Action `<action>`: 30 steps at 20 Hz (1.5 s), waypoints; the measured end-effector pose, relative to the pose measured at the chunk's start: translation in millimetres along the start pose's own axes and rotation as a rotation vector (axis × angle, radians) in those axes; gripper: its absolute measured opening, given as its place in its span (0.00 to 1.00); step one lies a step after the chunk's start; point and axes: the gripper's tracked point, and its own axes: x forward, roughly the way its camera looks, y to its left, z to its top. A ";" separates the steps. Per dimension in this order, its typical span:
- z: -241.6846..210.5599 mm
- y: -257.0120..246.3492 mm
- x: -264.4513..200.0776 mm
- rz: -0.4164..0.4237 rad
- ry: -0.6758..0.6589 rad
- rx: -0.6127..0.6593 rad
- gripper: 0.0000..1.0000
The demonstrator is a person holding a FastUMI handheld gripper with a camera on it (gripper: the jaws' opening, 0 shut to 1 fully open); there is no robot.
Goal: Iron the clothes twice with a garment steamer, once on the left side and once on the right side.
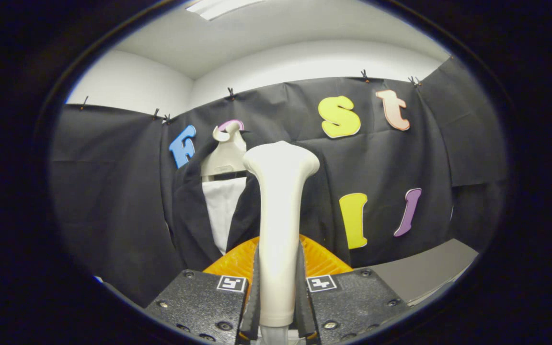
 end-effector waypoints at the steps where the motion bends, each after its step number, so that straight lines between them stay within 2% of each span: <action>1: -5.0 1.3 1.4 -0.001 0.010 -0.006 0.33; 21: -108.7 -5.2 0.3 -0.041 0.164 -0.110 0.33; 30: -165.6 -20.3 -24.4 -0.066 0.242 -0.151 0.33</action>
